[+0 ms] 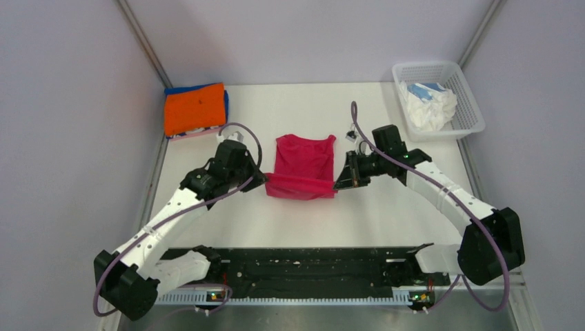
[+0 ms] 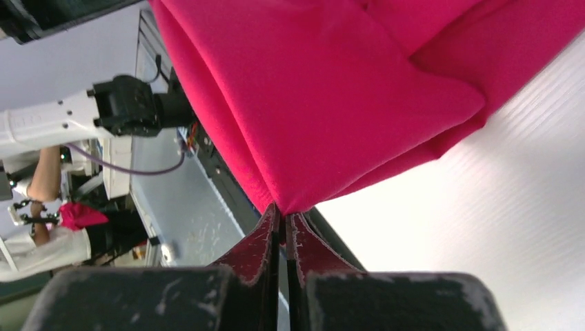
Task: Fold and stack the t-shirts
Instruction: Fold the long partially folded tshirt into a neat square
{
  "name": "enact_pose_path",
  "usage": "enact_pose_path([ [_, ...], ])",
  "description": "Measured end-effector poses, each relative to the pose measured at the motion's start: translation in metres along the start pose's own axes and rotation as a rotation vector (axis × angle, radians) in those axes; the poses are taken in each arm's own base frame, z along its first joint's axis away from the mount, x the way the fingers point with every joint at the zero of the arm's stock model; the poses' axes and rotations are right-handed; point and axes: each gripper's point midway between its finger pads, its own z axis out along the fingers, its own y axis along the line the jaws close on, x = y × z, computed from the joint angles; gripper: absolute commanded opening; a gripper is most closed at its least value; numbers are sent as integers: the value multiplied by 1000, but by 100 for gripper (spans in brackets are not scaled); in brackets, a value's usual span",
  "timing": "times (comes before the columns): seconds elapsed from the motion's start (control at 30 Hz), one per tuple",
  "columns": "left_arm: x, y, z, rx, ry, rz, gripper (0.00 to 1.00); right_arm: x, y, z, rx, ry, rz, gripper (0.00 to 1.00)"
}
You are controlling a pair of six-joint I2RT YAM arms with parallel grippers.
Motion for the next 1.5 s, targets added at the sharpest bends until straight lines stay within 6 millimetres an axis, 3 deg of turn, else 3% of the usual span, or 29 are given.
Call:
enact_pose_path([
  [0.2,-46,-19,32,-15,-89,44,0,-48,-9,-3,-10,-129,16,0],
  [0.5,-127,-39,82,-4,-145,80,0,-130,-44,0,27,-301,40,0],
  [0.7,-145,-35,120,-6,-101,82,0,-157,-72,13,40,-319,88,0],
  [1.03,-174,-38,194,23,-25,86,0,-192,-136,34,84,-329,185,0],
  [1.1,-175,-35,207,22,-6,92,11,-199,-151,40,92,-332,204,0],
  [1.17,-174,-32,218,28,13,96,28,-202,-165,45,109,-334,229,1],
  [1.2,-172,-30,224,30,26,99,40,-203,-172,48,118,-336,239,6],
  [1.23,-170,-29,228,33,36,105,52,-204,-179,50,131,-337,252,22],
  [1.27,-169,-29,232,39,48,106,63,-205,-185,51,143,-340,266,48],
  [1.3,-168,-28,237,44,56,107,72,-206,-191,52,154,-343,280,86],
  [1.33,-168,-28,240,50,61,110,78,-209,-196,52,165,-349,295,97],
  [1.43,-172,-27,245,61,65,104,97,-216,-206,49,194,-372,304,99],
  [1.5,-173,-26,244,63,67,103,99,-218,-209,46,214,-385,302,99],
])
